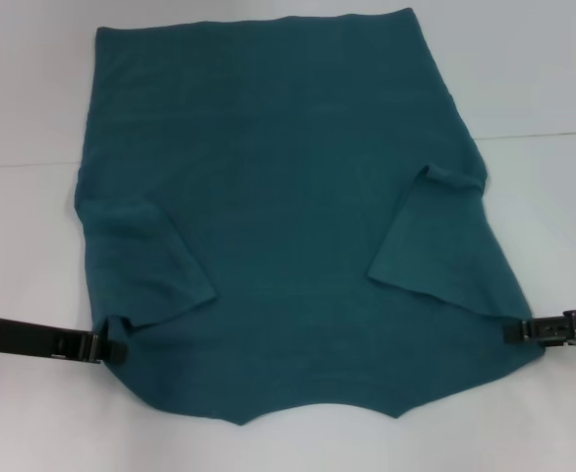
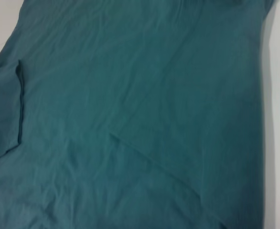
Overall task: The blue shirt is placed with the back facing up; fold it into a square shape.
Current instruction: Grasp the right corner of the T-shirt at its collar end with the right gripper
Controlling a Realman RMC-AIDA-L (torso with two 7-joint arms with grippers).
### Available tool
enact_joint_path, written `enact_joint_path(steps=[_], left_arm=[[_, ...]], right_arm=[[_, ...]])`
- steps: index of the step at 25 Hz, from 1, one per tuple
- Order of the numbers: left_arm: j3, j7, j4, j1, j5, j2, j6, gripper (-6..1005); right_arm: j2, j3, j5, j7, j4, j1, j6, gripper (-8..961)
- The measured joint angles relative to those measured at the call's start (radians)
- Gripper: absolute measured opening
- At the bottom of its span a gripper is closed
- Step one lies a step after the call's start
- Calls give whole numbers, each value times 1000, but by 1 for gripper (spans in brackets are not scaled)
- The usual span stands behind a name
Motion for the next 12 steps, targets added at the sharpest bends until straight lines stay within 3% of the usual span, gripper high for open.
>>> enact_joint_path(steps=[12], left_arm=[[-2,0,0,3,0,0,0,44]], right_arm=[[13,9,1,-15,-5,17,-72,916]])
